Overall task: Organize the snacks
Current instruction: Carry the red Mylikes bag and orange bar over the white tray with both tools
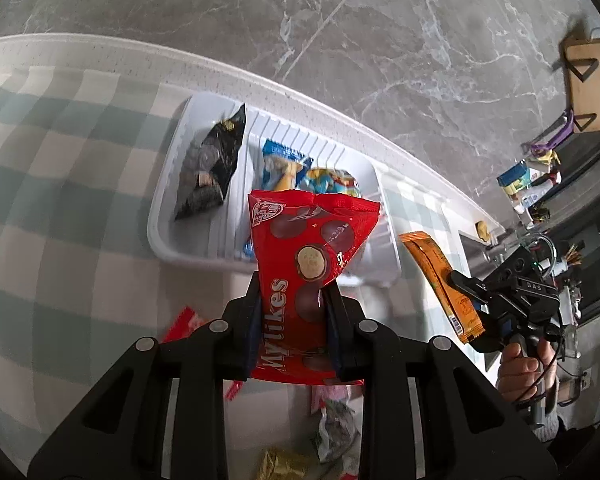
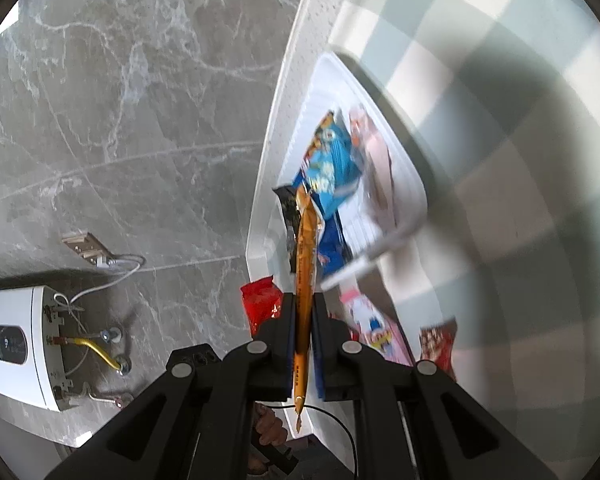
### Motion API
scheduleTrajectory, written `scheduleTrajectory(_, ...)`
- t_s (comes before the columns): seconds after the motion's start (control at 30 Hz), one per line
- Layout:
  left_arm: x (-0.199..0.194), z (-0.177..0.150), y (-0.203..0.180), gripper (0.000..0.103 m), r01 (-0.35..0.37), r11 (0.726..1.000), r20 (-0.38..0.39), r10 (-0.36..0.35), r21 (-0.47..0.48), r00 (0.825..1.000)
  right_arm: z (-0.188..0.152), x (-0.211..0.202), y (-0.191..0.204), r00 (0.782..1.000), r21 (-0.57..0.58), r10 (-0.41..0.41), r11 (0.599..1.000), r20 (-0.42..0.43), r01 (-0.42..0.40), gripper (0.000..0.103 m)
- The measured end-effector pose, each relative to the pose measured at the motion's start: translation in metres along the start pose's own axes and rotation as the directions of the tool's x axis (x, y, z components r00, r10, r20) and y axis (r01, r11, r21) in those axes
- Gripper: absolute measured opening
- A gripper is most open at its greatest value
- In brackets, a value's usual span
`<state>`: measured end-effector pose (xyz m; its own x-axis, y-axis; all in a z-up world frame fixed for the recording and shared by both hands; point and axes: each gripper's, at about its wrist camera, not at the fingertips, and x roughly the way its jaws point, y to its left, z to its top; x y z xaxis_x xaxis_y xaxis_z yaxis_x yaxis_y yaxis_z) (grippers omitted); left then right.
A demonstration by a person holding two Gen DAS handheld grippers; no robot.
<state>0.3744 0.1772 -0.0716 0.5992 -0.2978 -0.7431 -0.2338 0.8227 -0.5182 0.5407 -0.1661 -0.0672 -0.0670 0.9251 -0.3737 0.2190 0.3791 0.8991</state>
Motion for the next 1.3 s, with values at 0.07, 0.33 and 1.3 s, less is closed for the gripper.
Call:
scheduleTrajectory(0.07, 0.004, 0.007, 0.001, 0.024, -0.002, 1.0, 0.0, 0.002, 0.001, 1.0, 0.007, -0.001, 0.0, 1.0, 0.002, 0.0, 1.0, 0.013, 0.0, 0.009)
scheduleTrajectory(0.33, 0.024, 0.03, 0.002, 0.024, -0.006, 1.0, -0.011, 0.006, -0.001, 1.0, 0.036, 0.002, -0.002, 0.998, 0.009, -0.023, 1.0, 0.05, 0.023, 0.009)
scheduleTrajectory(1.3, 0.075, 0.079, 0.017, 0.024, -0.047, 0.999, -0.042, 0.047, -0.004, 0.998, 0.092, 0.044, 0.007, 0.992, -0.047, -0.117, 0.992, 0.053, 0.12, 0.009)
